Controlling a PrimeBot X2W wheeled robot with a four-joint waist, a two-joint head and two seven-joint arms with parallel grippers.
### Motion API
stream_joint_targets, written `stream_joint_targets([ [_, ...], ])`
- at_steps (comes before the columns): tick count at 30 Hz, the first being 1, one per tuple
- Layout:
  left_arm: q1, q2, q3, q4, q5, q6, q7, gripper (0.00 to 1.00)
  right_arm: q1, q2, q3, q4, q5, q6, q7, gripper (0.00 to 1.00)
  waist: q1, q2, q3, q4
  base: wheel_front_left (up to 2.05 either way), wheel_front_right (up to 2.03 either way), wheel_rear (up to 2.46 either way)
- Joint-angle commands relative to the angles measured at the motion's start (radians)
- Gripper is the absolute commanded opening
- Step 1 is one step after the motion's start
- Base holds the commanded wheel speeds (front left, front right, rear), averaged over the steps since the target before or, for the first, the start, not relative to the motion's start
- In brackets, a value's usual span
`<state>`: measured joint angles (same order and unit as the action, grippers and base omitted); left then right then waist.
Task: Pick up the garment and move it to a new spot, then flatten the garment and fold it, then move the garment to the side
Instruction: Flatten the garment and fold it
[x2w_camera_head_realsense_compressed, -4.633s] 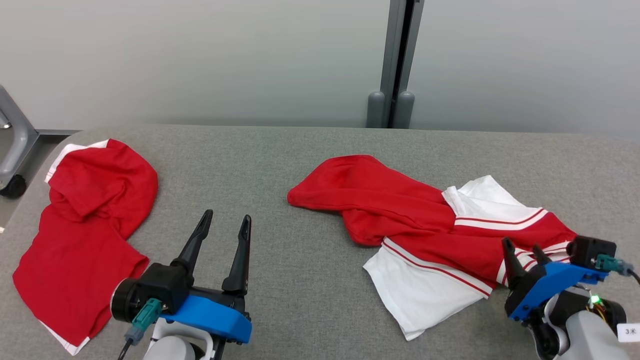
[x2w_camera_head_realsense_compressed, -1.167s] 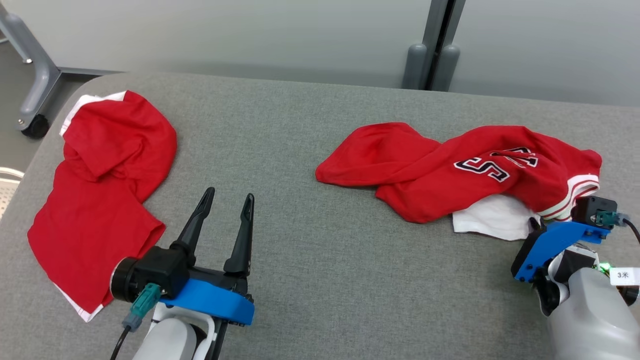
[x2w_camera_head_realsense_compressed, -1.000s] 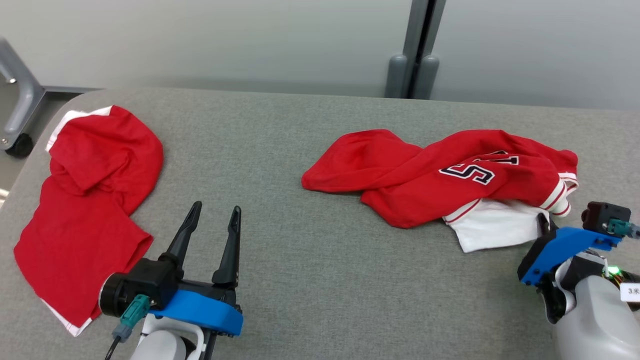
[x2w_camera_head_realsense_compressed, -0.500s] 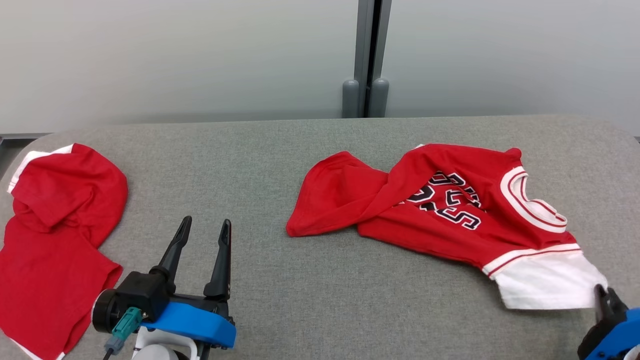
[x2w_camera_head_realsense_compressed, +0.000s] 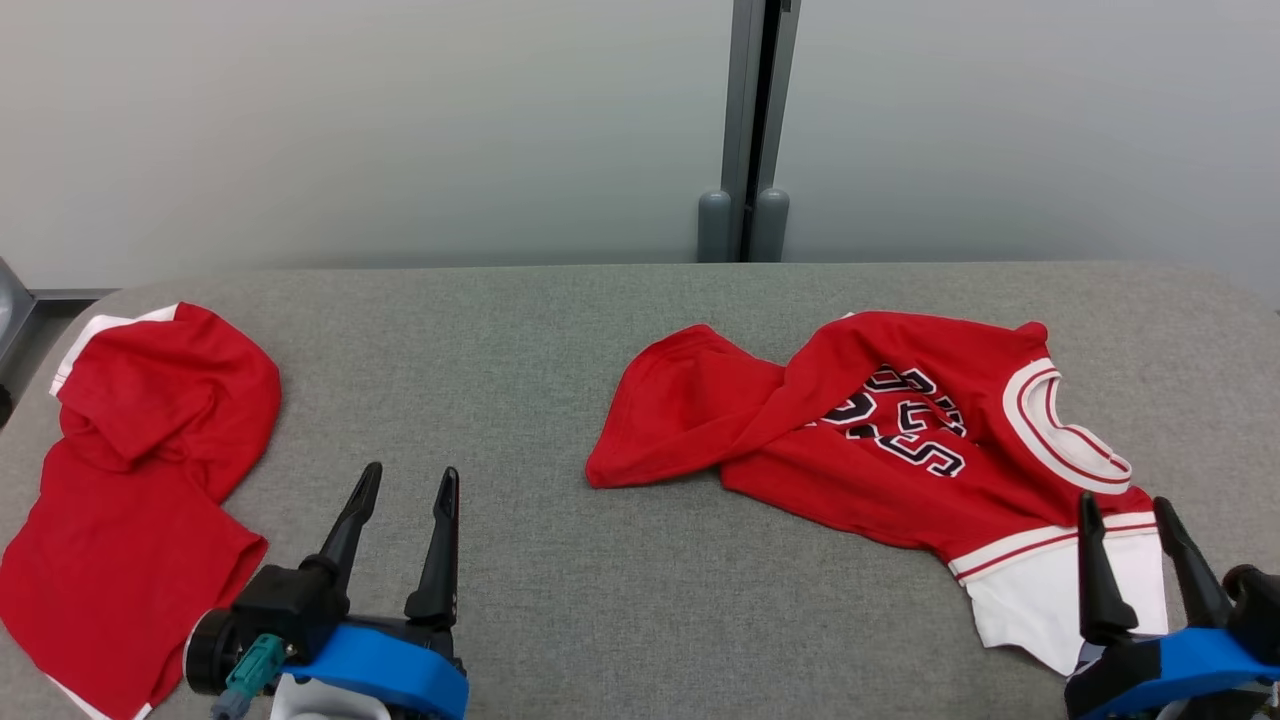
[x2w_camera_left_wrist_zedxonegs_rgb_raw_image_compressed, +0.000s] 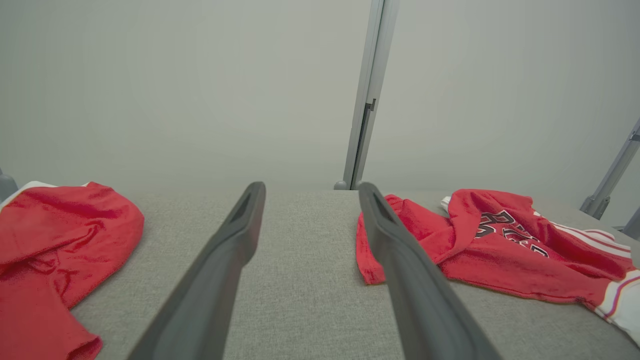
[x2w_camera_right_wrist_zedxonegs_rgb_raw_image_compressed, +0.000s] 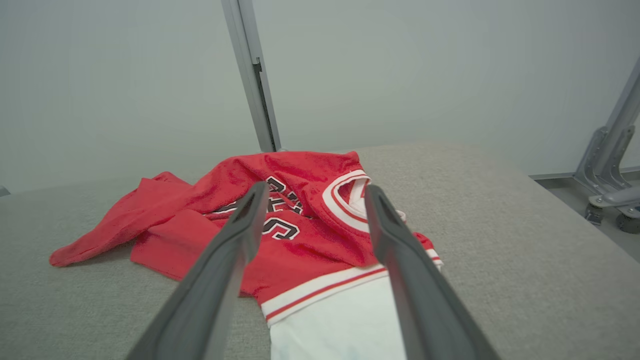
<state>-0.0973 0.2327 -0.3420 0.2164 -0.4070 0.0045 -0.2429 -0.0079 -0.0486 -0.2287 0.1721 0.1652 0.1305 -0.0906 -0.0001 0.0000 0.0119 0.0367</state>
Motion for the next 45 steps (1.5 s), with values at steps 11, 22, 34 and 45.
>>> stream_joint_targets([
  [11, 0.054, 0.003, 0.027, 0.043, -0.018, 0.018, -0.017, 1.0, 0.031, -0.004, 0.115, -0.002, -0.026, 0.0, -0.045, 1.0, 0.0001, 0.0, -0.041, 0.0, 0.0, 0.0, 0.0],
  [22, 0.07, -0.012, 0.021, 0.075, -0.018, 0.021, -0.021, 1.0, -0.006, -0.004, 0.14, -0.02, -0.048, 0.0, 0.0, 1.0, 0.0001, 0.0, -0.049, 0.027, 0.0, 0.0, 0.0],
  [34, 0.022, -0.019, 0.005, 0.103, -0.022, -0.009, -0.013, 1.0, 0.011, -0.004, 0.137, -0.039, -0.029, 0.0, 0.017, 1.0, 0.0001, 0.0, -0.011, 0.017, 0.0, 0.0, 0.0],
  [45, -0.257, -0.1, -0.075, 0.385, -0.045, -0.095, 0.088, 1.0, -0.058, -0.004, 0.19, -0.056, -0.017, 0.0, 0.012, 1.0, 0.0001, 0.0, 0.129, -0.059, 0.0, 0.0, 0.0],
])
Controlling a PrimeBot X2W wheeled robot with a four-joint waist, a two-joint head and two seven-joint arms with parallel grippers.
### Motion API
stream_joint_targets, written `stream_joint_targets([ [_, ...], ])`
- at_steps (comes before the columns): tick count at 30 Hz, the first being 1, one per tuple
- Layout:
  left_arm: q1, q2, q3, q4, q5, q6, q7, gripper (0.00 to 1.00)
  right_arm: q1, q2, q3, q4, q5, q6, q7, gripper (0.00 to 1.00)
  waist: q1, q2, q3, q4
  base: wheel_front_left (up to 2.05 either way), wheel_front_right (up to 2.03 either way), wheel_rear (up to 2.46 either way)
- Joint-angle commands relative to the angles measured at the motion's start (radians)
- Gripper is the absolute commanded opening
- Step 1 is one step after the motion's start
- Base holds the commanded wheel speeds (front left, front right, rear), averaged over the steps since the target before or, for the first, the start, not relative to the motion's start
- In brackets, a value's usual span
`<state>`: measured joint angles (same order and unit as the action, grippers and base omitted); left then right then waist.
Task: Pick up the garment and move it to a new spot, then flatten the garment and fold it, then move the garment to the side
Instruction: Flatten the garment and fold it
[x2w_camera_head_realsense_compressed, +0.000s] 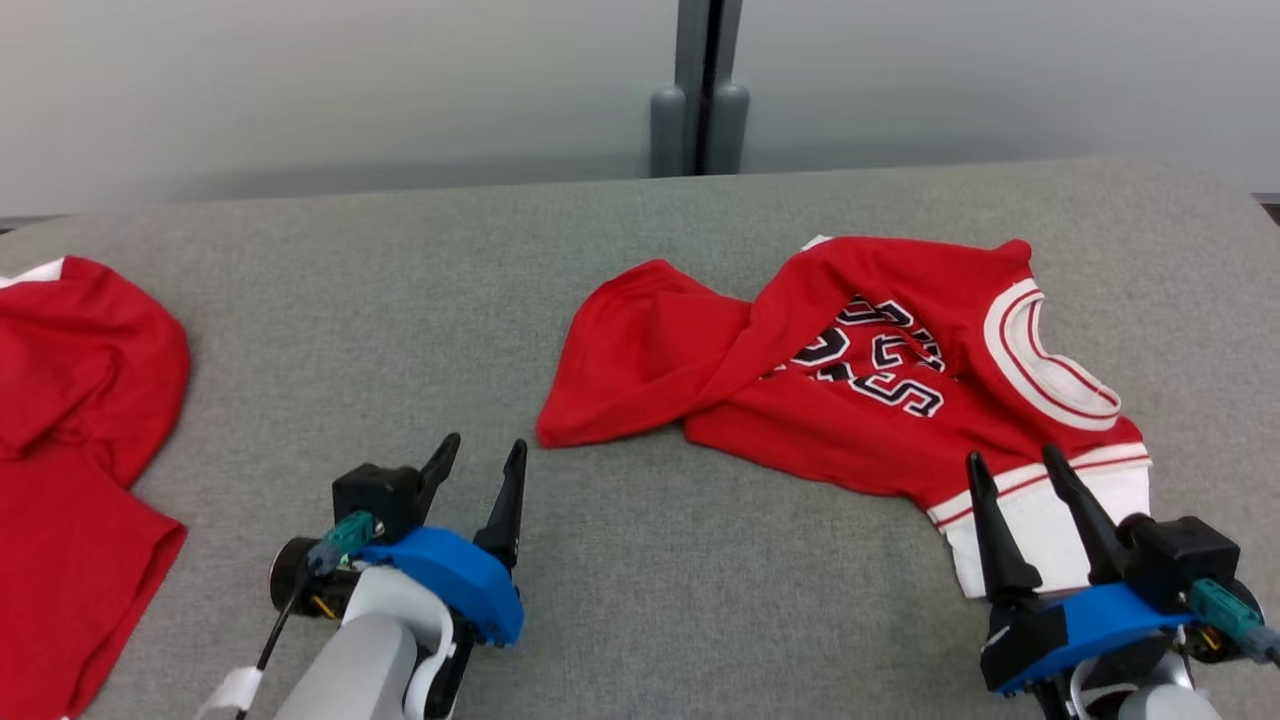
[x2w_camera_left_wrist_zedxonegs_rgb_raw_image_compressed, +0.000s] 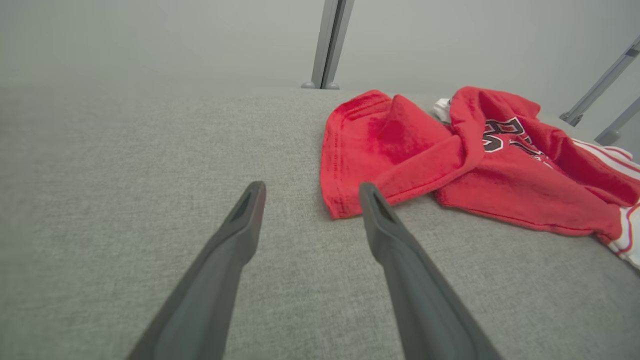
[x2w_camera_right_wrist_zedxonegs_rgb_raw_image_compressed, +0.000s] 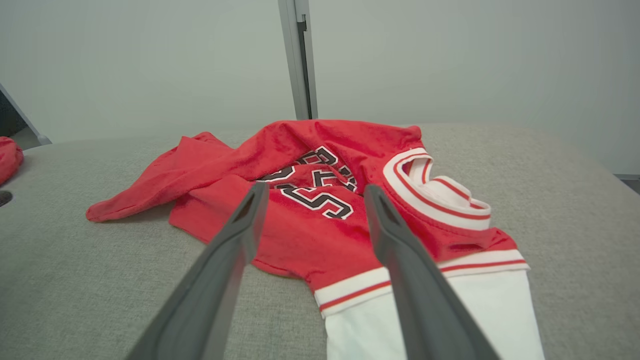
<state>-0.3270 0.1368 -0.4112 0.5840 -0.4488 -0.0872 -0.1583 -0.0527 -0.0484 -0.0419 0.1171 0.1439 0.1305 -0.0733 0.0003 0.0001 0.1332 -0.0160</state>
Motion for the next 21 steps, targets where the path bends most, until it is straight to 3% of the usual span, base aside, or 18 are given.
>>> stream_joint_targets([
  [1, -0.05, -0.01, -0.005, 0.046, -0.013, -0.01, 0.005, 1.0, -0.019, -0.004, 0.011, 0.0, 0.004, 0.0, -0.006, 1.0, -0.0003, -0.0001, 0.02, -0.017, 0.0, 0.0, 0.0],
  [10, -0.204, -0.054, 0.008, 0.27, -0.106, -0.033, 0.053, 1.0, -0.052, -0.004, 0.033, 0.019, 0.016, 0.0, -0.022, 1.0, -0.0003, -0.0001, 0.082, -0.093, 0.0, 0.0, 0.0],
  [18, -0.272, -0.066, -0.014, 0.383, -0.129, -0.037, 0.098, 1.0, -0.066, -0.004, 0.042, 0.028, 0.024, 0.0, -0.033, 1.0, -0.0003, -0.0001, 0.098, -0.12, 0.0, 0.0, 0.0],
  [19, -0.276, -0.069, -0.024, 0.385, -0.132, -0.039, 0.095, 0.19, -0.067, -0.004, 0.042, 0.028, 0.025, 0.0, -0.035, 1.0, -0.0003, -0.0001, 0.099, -0.121, 0.0, 0.0, 0.0],
  [20, -0.278, -0.07, -0.034, 0.389, -0.138, -0.04, 0.099, 0.0, -0.068, -0.004, 0.042, 0.03, 0.025, 0.0, -0.035, 1.0, -0.0003, -0.0001, 0.099, -0.122, 0.0, 0.0, 0.0],
  [21, -0.28, -0.07, -0.045, 0.391, -0.144, -0.042, 0.104, 0.0, -0.068, -0.004, 0.041, 0.031, 0.025, 0.0, -0.035, 1.0, -0.0003, -0.0001, 0.099, -0.122, 0.0, 0.0, 0.0],
])
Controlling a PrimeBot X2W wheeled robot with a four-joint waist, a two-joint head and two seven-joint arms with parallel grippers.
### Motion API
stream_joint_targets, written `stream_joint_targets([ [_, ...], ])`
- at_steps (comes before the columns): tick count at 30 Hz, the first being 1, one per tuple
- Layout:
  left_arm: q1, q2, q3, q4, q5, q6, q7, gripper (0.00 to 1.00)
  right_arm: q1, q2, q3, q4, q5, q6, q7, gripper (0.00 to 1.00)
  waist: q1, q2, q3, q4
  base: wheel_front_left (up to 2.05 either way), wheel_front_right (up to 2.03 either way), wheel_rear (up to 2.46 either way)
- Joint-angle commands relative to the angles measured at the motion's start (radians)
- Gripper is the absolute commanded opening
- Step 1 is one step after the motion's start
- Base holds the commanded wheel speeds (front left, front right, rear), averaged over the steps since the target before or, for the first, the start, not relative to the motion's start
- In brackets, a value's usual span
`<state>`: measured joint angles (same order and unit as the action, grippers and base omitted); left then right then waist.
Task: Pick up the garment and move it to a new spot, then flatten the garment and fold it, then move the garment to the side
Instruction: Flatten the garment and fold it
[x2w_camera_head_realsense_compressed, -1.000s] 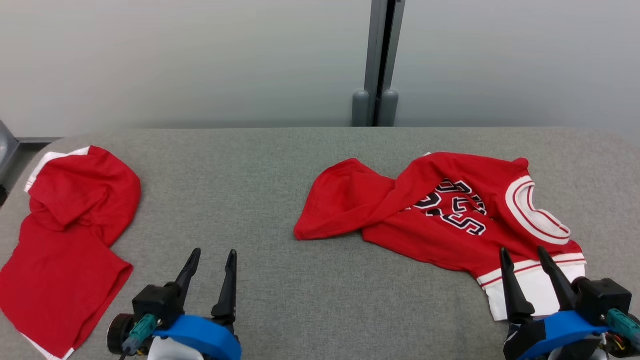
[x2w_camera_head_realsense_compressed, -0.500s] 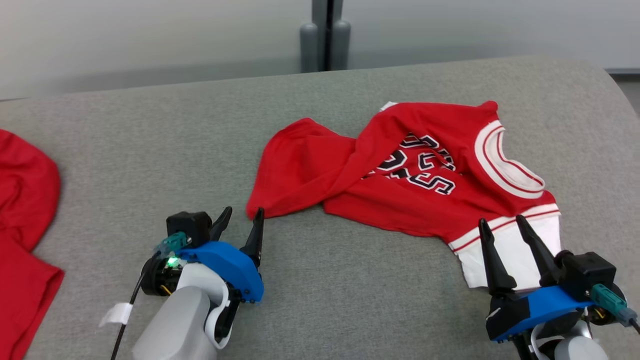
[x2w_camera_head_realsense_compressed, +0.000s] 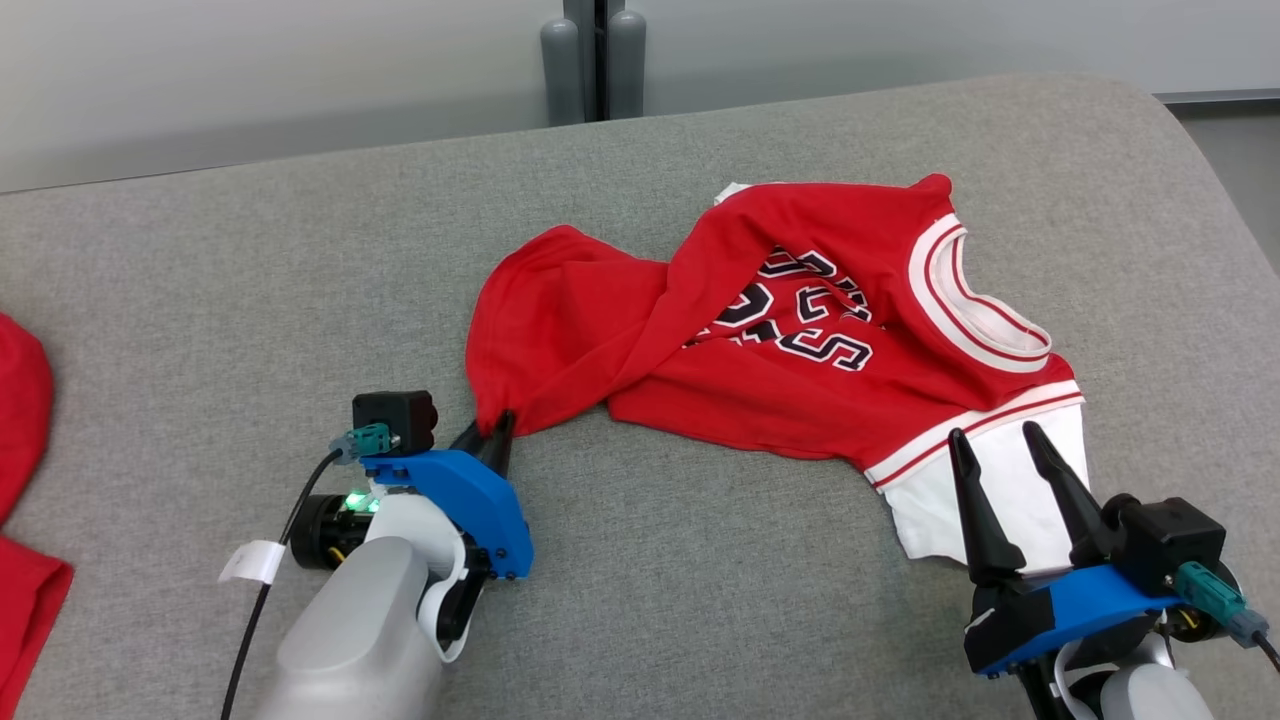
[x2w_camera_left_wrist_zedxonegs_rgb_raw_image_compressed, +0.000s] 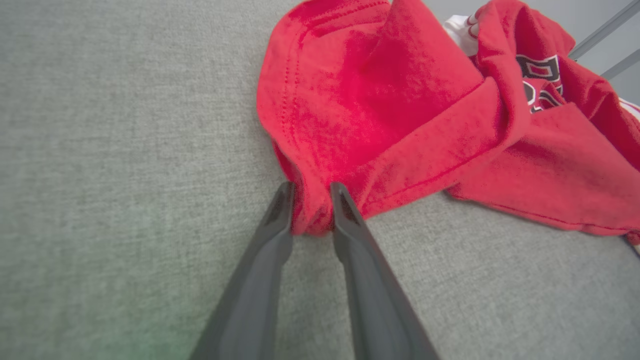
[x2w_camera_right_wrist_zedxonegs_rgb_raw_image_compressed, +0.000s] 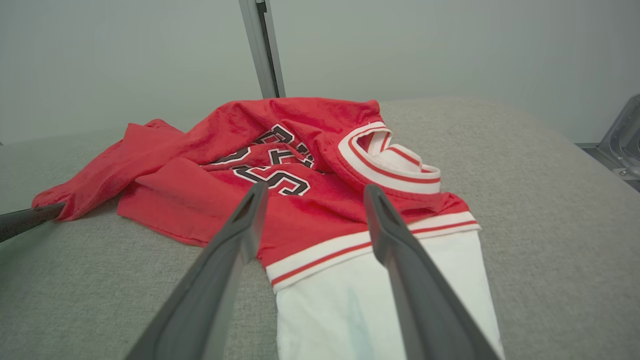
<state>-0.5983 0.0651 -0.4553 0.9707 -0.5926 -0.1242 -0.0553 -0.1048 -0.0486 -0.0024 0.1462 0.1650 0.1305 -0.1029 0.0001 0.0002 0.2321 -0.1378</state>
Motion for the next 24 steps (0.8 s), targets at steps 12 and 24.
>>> stream_joint_targets([
  [12, 0.06, 0.033, -0.063, -0.318, -0.146, -0.008, -0.198, 0.0, 0.006, -0.004, -0.03, 0.005, 0.014, 0.0, -0.007, 1.0, -0.0001, -0.0002, -0.036, 0.069, 0.0, 0.0, 0.0],
  [24, 0.272, 0.097, -0.109, -0.982, -0.158, 0.021, -0.177, 0.0, 0.033, -0.004, -0.082, -0.002, 0.012, 0.0, -0.005, 1.0, -0.0001, -0.0002, -0.102, 0.159, 0.0, 0.0, 0.0],
])
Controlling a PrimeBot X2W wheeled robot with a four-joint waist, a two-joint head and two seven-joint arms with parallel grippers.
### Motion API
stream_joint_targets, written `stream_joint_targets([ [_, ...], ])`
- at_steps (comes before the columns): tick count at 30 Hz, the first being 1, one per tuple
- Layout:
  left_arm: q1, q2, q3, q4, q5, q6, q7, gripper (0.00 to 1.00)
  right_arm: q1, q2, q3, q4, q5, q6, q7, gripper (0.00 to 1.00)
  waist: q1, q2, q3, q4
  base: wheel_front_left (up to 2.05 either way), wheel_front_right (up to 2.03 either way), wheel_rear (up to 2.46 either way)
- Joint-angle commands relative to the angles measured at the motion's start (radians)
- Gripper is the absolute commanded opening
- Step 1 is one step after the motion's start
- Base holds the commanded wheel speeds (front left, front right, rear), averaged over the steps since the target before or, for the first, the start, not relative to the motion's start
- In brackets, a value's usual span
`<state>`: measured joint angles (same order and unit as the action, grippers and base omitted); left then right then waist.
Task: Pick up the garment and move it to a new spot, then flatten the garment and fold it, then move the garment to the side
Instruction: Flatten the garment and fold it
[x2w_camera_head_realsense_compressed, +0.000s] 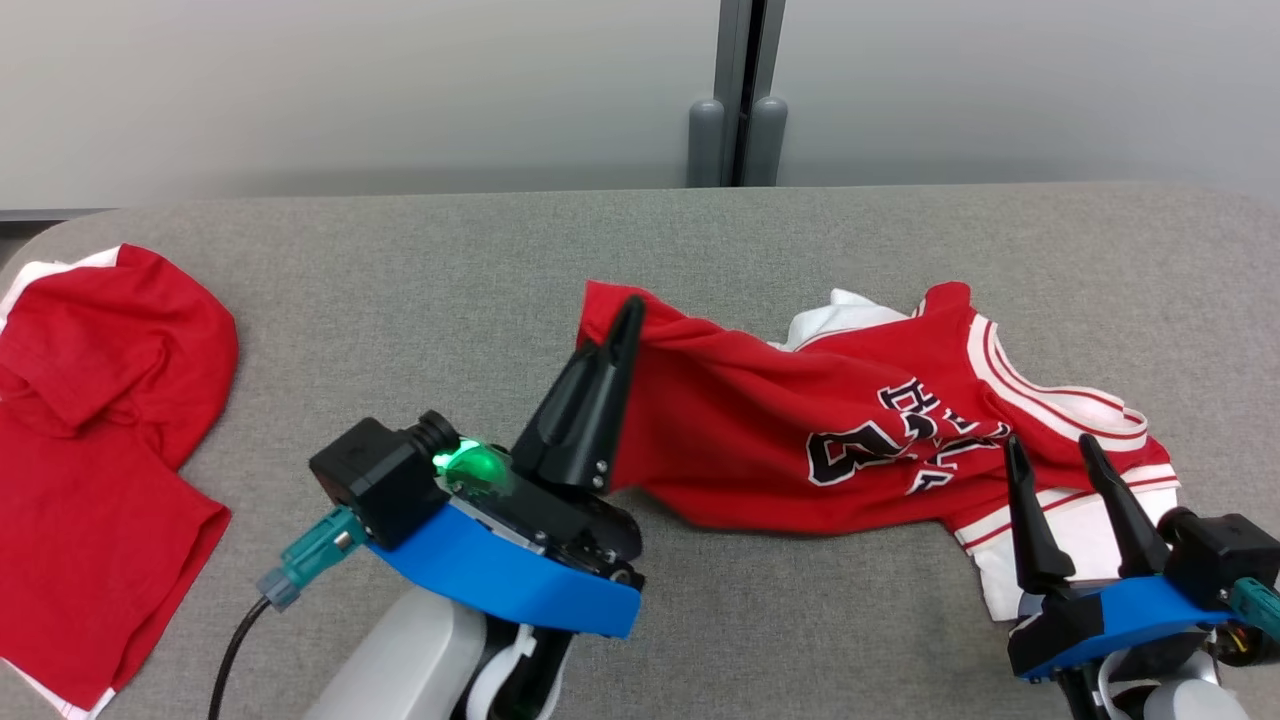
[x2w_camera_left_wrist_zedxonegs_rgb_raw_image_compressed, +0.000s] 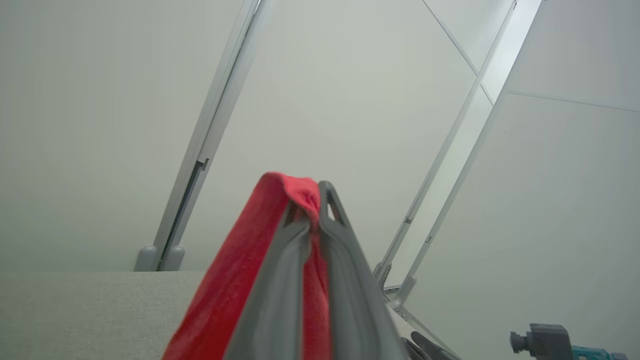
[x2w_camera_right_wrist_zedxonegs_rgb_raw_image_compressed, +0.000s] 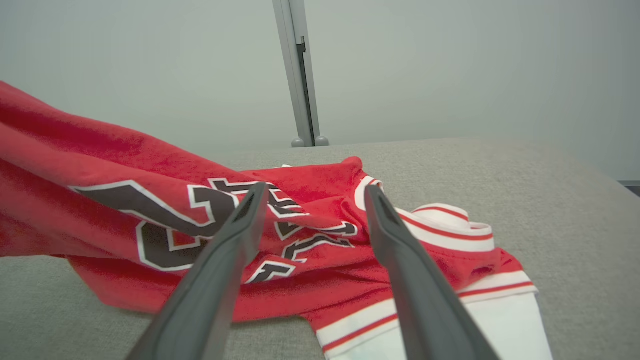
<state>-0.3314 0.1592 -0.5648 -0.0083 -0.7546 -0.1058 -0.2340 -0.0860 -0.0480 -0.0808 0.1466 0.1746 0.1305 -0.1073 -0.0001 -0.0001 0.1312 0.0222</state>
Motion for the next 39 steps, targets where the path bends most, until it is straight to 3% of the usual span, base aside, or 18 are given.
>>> stream_joint_targets([
  [1, 0.012, 0.0, -0.014, -0.041, 0.005, 0.008, 0.016, 0.0, 0.015, -0.005, -0.01, -0.003, 0.001, 0.0, -0.001, 1.0, 0.0001, 0.0001, -0.003, 0.0, 0.0, 0.0, 0.0],
  [5, 0.028, 0.002, -0.046, -0.139, 0.011, 0.041, 0.078, 0.0, 0.019, -0.004, -0.023, -0.005, 0.0, 0.0, -0.003, 1.0, 0.0001, 0.0001, -0.009, -0.008, 0.0, 0.0, 0.0],
  [9, -0.01, 0.029, -0.003, -0.11, 0.03, 0.087, 0.088, 0.0, 0.016, -0.004, -0.018, -0.007, 0.008, 0.0, -0.004, 1.0, 0.0001, 0.0001, 0.001, -0.028, 0.0, 0.0, 0.0],
  [12, -0.074, 0.073, 0.036, 0.001, 0.047, 0.094, 0.115, 0.0, 0.001, -0.004, -0.004, -0.004, 0.016, 0.0, -0.008, 1.0, 0.0001, 0.0001, 0.018, -0.047, 0.0, 0.0, 0.0],
  [20, -0.35, 0.174, 0.053, 0.4, 0.07, 0.016, 0.223, 0.0, -0.055, -0.004, 0.075, 0.016, 0.039, 0.0, -0.036, 1.0, 0.0001, 0.0001, 0.093, -0.123, 0.0, 0.0, 0.0],
  [27, -0.559, 0.234, 0.052, 0.65, 0.145, 0.011, 0.194, 0.0, -0.099, -0.004, 0.132, 0.06, 0.076, 0.0, -0.071, 1.0, 0.0001, 0.0001, 0.172, -0.207, 0.0, 0.0, 0.0],
  [28, -0.579, 0.241, 0.05, 0.676, 0.158, 0.016, 0.187, 0.25, -0.104, -0.004, 0.137, 0.068, 0.081, 0.0, -0.076, 1.0, 0.0001, 0.0001, 0.181, -0.215, 0.0, 0.0, 0.0],
  [29, -0.593, 0.247, 0.047, 0.699, 0.17, 0.02, 0.18, 0.86, -0.108, -0.004, 0.142, 0.077, 0.083, 0.0, -0.082, 1.0, 0.0001, 0.0001, 0.188, -0.221, 0.0, 0.0, 0.0],
  [30, -0.607, 0.252, 0.044, 0.721, 0.181, 0.027, 0.17, 1.0, -0.113, -0.004, 0.146, 0.085, 0.087, 0.0, -0.088, 1.0, 0.0001, 0.0001, 0.194, -0.226, 0.0, 0.0, 0.0],
  [39, -0.573, 0.194, 0.008, 0.836, 0.148, -0.009, 0.134, 1.0, -0.12, -0.004, 0.119, 0.134, 0.071, 0.0, -0.106, 1.0, 0.0001, 0.0001, 0.158, -0.169, 0.0, 0.0, 0.0],
])
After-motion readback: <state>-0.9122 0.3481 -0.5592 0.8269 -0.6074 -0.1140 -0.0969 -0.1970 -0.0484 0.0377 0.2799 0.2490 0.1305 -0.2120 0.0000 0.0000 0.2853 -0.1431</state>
